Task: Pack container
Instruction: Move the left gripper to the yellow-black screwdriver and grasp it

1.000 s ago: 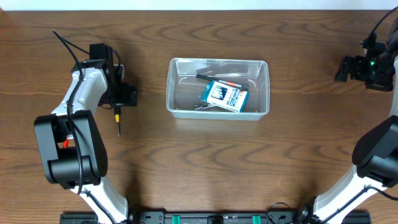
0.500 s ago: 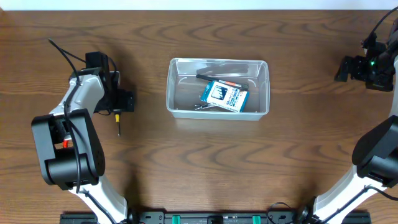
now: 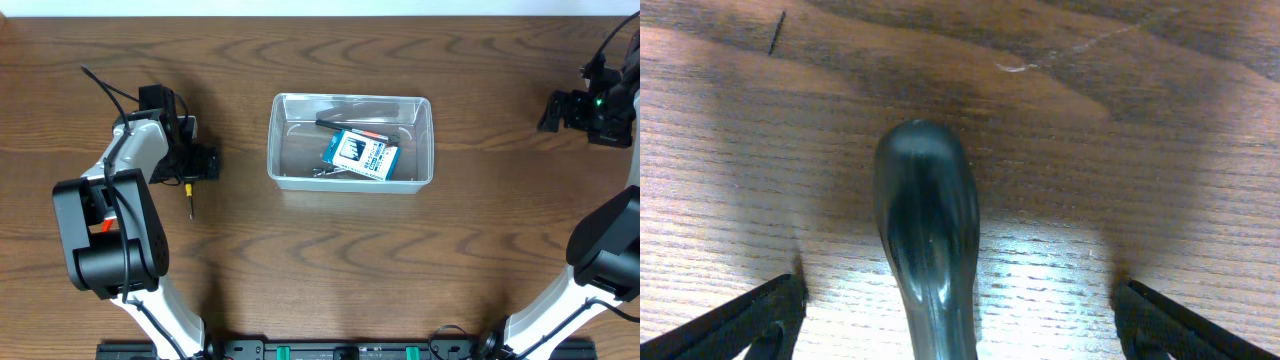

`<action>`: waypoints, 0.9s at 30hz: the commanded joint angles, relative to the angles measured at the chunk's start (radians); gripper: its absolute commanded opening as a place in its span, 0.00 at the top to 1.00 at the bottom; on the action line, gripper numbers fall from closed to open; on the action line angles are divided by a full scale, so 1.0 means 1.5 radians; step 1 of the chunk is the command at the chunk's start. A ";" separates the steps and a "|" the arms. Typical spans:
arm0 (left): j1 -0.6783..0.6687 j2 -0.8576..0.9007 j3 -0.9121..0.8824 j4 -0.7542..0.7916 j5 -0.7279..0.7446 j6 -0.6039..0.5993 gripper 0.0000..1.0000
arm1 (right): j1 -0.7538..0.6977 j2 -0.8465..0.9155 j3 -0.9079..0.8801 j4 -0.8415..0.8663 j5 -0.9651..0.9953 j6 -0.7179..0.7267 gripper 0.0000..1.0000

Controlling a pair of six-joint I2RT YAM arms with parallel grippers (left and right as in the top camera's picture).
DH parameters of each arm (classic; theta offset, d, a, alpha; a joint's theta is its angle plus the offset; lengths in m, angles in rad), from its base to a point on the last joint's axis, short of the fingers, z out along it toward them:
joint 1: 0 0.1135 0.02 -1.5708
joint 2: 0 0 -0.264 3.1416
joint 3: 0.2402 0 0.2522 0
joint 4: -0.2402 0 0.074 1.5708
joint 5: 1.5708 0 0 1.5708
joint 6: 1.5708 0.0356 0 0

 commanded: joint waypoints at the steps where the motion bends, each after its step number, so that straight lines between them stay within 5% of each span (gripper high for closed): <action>1: 0.000 0.032 -0.006 -0.003 -0.001 0.009 0.02 | 0.002 -0.002 0.001 -0.002 -0.007 0.003 0.01; 15: 0.000 0.032 -0.006 -0.003 0.009 0.012 0.05 | 0.002 -0.002 0.001 -0.003 -0.007 0.001 0.01; 21: 0.000 0.032 -0.006 -0.003 0.009 0.011 0.36 | 0.003 -0.002 0.001 -0.003 -0.007 0.001 0.01; 27: 0.000 0.032 -0.006 -0.003 0.009 0.011 0.54 | 0.003 -0.002 0.001 -0.003 -0.007 0.001 0.01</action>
